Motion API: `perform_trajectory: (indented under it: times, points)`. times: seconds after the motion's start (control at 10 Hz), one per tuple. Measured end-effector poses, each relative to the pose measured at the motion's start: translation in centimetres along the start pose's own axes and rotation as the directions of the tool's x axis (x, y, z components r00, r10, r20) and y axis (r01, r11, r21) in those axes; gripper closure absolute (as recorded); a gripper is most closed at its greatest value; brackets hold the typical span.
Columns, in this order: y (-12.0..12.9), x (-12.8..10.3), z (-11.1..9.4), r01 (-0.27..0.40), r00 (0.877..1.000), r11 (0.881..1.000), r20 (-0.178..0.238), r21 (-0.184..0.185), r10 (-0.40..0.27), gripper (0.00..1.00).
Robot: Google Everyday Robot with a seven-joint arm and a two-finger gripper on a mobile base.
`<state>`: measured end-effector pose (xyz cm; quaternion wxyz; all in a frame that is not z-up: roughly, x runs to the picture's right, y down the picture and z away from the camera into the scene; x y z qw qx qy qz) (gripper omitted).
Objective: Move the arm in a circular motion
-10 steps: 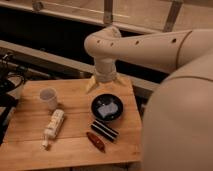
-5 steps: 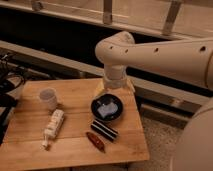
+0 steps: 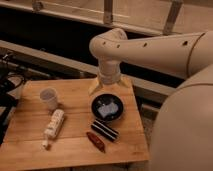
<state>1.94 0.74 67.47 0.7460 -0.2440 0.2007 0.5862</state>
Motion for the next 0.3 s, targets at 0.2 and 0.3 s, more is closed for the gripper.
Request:
perform_trajectory:
  times: [0.2,0.3]
  points:
    - [-1.5,-0.7,0.1,0.01,1.0,1.0,0.005,0.002,-0.01,0.0]
    - [-1.8,-0.9,0.1,0.015,1.0,1.0,0.004,0.003,-0.015,0.0]
